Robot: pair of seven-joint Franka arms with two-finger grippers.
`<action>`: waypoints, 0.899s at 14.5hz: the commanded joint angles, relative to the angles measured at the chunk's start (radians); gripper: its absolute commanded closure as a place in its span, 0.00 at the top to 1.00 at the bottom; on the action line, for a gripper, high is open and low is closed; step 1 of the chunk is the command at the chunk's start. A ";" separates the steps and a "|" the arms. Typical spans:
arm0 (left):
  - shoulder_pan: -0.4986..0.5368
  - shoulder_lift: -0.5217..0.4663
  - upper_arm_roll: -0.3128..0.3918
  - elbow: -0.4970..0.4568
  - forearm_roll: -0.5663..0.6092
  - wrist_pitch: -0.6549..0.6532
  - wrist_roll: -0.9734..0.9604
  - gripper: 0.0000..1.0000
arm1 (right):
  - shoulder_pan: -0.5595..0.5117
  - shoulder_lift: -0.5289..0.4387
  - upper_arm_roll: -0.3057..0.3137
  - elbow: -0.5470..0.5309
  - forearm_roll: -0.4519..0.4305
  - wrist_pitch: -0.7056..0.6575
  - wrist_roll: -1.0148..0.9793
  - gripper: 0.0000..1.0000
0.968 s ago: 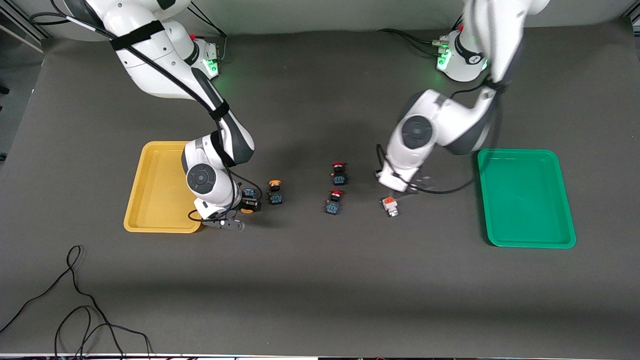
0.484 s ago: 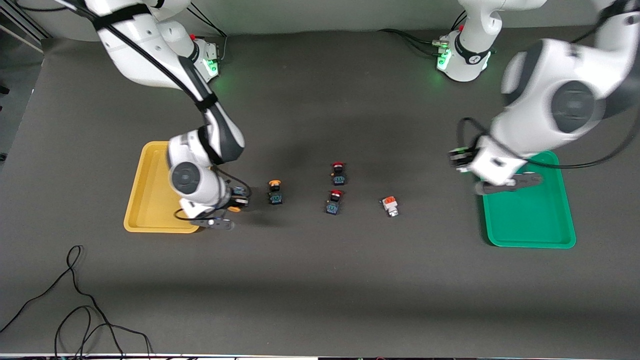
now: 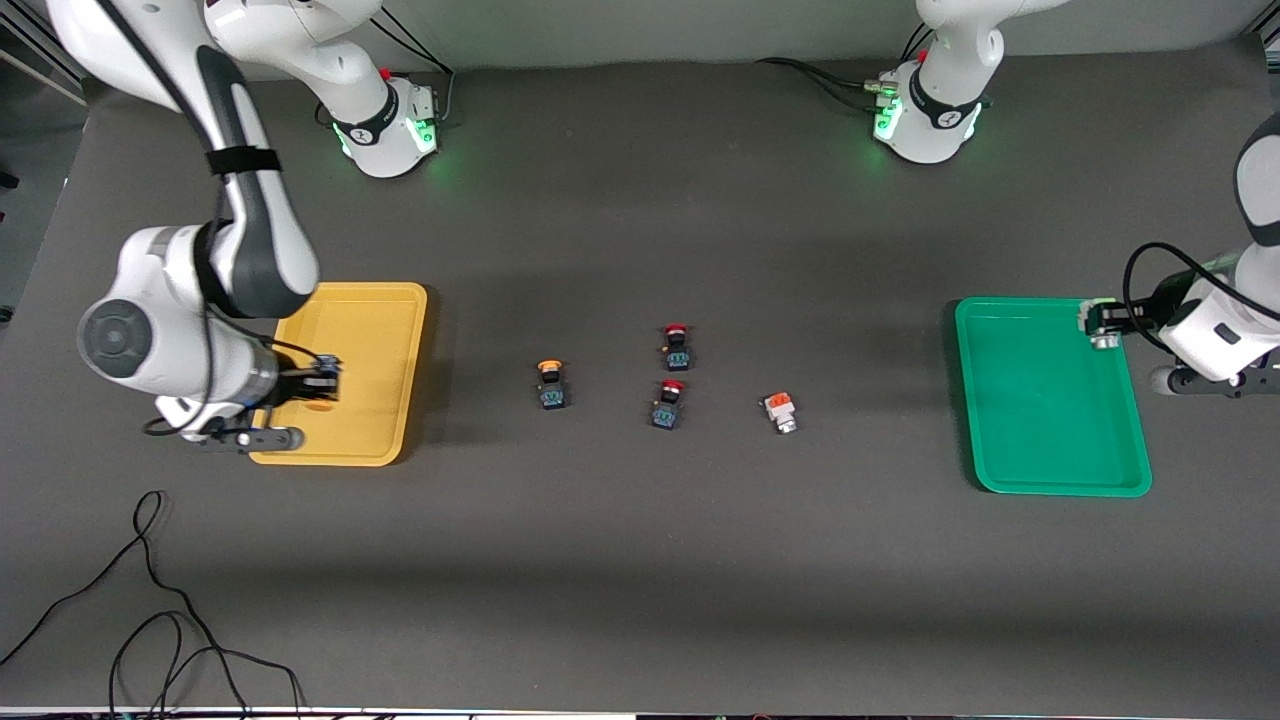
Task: Place green and yellow buttons in trays
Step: 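Lower the green button into the green tray while the right gripper lowers orange into yellow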
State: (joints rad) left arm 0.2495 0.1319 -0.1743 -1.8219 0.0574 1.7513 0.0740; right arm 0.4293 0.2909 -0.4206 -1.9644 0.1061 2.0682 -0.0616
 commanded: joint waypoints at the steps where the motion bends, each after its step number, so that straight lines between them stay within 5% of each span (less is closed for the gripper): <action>1: 0.011 0.021 -0.016 -0.187 0.054 0.239 0.018 0.00 | 0.025 -0.010 -0.010 -0.167 0.009 0.194 -0.052 0.00; 4: 0.034 0.127 -0.014 -0.310 0.062 0.526 0.013 0.00 | 0.028 0.033 -0.007 -0.290 0.065 0.424 -0.092 0.00; 9: 0.034 0.253 -0.013 -0.307 0.125 0.637 -0.022 0.07 | 0.052 0.063 0.000 -0.298 0.087 0.455 -0.092 0.04; 10: 0.033 0.262 -0.013 -0.301 0.125 0.636 -0.020 0.20 | 0.055 0.063 0.000 -0.298 0.087 0.457 -0.093 0.52; 11: 0.033 0.261 -0.013 -0.294 0.128 0.629 -0.014 0.51 | 0.055 0.062 0.000 -0.298 0.087 0.455 -0.092 0.95; 12: 0.034 0.256 -0.013 -0.274 0.130 0.604 -0.008 0.68 | 0.057 0.056 0.000 -0.297 0.087 0.446 -0.087 1.00; 13: 0.034 0.246 -0.013 -0.246 0.131 0.552 -0.008 0.75 | 0.057 0.048 0.000 -0.297 0.087 0.440 -0.081 1.00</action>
State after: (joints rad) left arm 0.2753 0.4008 -0.1774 -2.1173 0.1683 2.3817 0.0757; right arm 0.4766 0.3604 -0.4140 -2.2603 0.1649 2.5149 -0.1239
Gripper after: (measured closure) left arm 0.445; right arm 0.441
